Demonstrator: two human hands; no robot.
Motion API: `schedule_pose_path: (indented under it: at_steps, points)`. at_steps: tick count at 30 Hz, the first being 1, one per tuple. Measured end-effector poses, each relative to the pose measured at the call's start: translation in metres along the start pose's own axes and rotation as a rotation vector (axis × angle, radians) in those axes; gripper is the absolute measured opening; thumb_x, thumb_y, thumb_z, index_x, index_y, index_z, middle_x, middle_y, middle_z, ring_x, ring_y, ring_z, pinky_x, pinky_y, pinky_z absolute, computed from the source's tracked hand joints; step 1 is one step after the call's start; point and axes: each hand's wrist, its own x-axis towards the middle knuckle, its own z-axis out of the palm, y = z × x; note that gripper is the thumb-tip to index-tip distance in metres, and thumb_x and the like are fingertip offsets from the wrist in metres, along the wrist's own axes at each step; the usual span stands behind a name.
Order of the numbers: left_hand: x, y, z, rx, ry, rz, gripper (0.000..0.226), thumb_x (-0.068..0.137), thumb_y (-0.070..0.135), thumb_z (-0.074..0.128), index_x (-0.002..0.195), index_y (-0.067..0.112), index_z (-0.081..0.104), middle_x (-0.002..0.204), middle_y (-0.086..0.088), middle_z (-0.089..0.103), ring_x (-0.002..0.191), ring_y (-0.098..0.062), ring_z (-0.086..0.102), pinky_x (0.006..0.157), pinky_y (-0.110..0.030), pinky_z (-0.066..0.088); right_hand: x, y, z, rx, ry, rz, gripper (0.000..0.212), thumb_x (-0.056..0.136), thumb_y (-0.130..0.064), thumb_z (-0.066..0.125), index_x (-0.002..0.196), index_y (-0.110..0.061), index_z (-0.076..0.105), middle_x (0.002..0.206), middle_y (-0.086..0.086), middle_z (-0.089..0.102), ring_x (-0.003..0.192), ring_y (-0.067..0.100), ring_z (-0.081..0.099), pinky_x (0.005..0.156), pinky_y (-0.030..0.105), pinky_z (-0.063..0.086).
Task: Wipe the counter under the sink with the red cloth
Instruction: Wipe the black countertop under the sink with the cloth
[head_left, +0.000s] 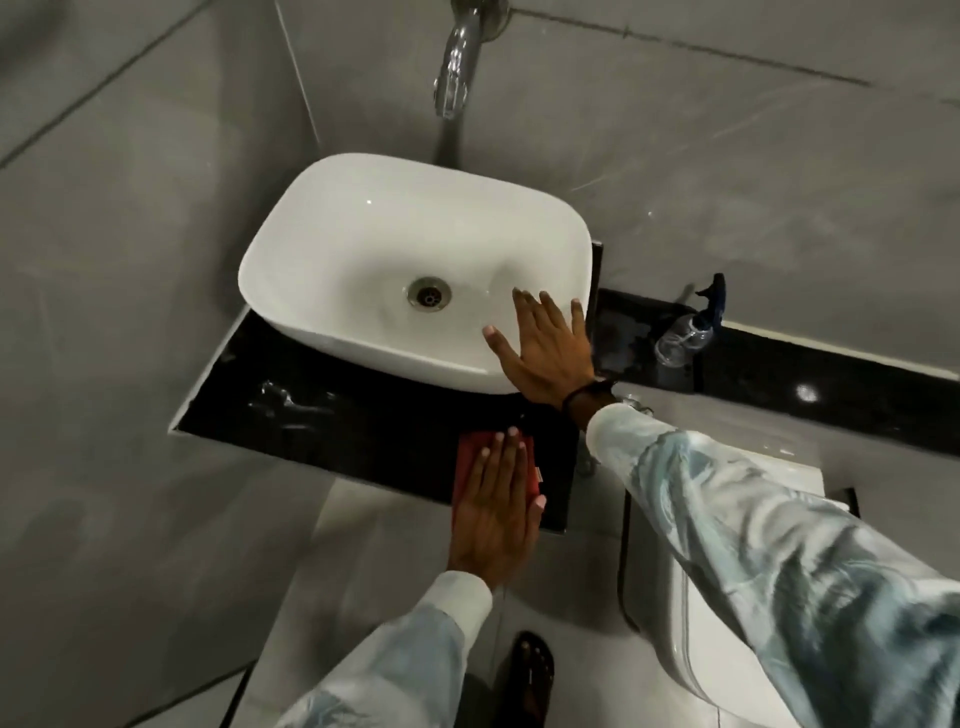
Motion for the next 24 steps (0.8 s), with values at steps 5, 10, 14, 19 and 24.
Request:
schedule_pose_path:
  at_steps: [5,10,14,19,24]
  points:
    - [-0.002,-0.019,0.008,-0.048,0.006,0.017,0.068,0.106,0.04,0.018,0.162,0.004,0.011,0.173,-0.013,0.003,0.161,-0.028,0.002,0.131,-0.048,0.014,-0.001,0.003,0.004,-0.041,0.004,-0.014,0.084,0.099,-0.072,0.017,0.166,-0.02,0.013,0.173,-0.001,0.021,0.163,0.021,0.01,0.129,0.06,-0.003]
    - [-0.003,-0.034,0.007,-0.064,0.013,0.068,0.066,0.106,0.036,0.028,0.163,0.007,0.014,0.173,-0.01,0.008,0.161,-0.025,0.004,0.13,-0.045,0.017,-0.002,-0.022,0.004,0.077,0.001,0.016,0.087,0.098,-0.074,0.021,0.167,-0.023,0.007,0.175,-0.001,0.015,0.164,0.02,0.007,0.129,0.061,-0.002]
    - [0.005,-0.102,-0.016,-0.021,0.062,0.028,0.066,0.102,0.035,0.036,0.162,0.01,0.023,0.169,-0.013,0.025,0.158,-0.032,0.021,0.129,-0.05,0.019,-0.004,-0.028,0.012,0.017,0.031,0.041,0.088,0.096,-0.077,0.017,0.167,-0.026,0.008,0.174,-0.001,0.019,0.163,0.021,0.011,0.13,0.06,0.002]
    - [0.022,-0.254,-0.07,0.139,0.105,-0.119,0.063,0.098,0.024,0.039,0.156,-0.001,0.033,0.16,-0.026,0.038,0.148,-0.044,0.038,0.123,-0.059,0.028,-0.001,-0.032,0.015,-0.03,0.045,0.082,0.088,0.093,-0.08,0.013,0.166,-0.031,0.01,0.173,-0.003,0.023,0.163,0.021,0.013,0.13,0.059,0.002]
    - [0.028,-0.327,-0.107,0.146,0.093,-0.345,0.066,0.096,0.019,0.035,0.156,-0.006,0.026,0.158,-0.034,0.035,0.147,-0.051,0.032,0.124,-0.063,0.02,0.002,-0.035,0.014,-0.085,0.023,0.129,0.088,0.093,-0.081,0.009,0.166,-0.032,0.005,0.174,-0.001,0.019,0.163,0.023,0.011,0.129,0.062,0.002]
